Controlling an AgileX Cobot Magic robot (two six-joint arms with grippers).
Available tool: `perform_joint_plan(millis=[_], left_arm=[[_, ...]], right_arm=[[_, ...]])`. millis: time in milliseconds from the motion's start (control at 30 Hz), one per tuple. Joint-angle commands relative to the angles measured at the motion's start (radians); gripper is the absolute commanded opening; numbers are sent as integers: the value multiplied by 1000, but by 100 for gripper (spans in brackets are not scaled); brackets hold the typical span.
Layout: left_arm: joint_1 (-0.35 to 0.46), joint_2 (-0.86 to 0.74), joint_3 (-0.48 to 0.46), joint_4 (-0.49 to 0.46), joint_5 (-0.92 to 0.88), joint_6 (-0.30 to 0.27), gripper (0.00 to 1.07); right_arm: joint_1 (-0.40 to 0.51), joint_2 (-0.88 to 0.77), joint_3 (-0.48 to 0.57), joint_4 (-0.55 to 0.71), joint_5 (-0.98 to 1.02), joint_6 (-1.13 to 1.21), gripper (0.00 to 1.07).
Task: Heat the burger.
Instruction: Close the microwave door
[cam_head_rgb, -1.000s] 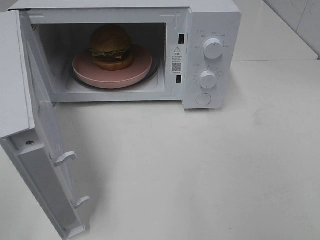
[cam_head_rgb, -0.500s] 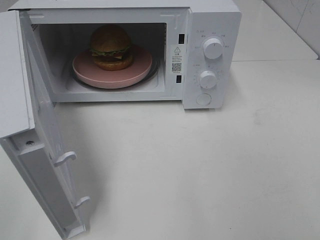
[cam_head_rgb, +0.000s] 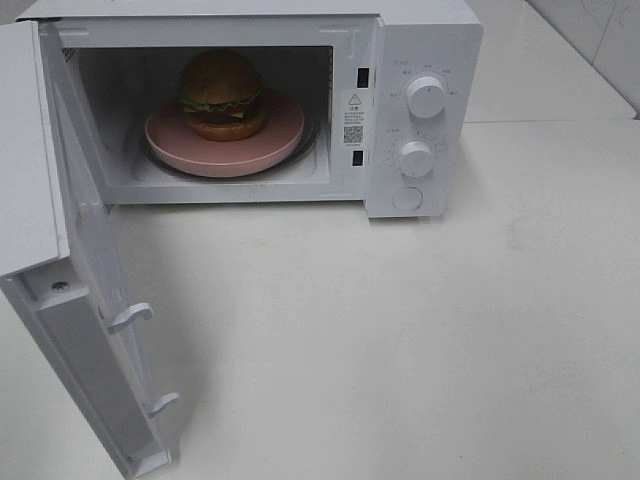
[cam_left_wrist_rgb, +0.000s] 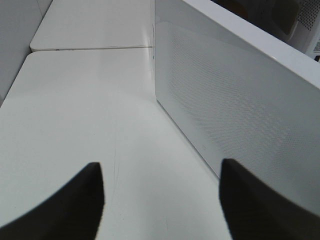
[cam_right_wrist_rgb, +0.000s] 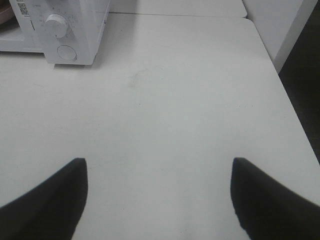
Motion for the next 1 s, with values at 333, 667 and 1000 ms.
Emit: perform_joint_plan(millis=[333,667,1000], left_arm=[[2,234,27,35,-252,-2,0],[2,385,207,20,-738,-2,0],[2,468,371,20,-1160,-5,0]], right_arm=[[-7,-26,1,0,-4,-7,75],[-7,-26,1,0,-4,-7,75],[-7,-26,1,0,-4,-7,75]])
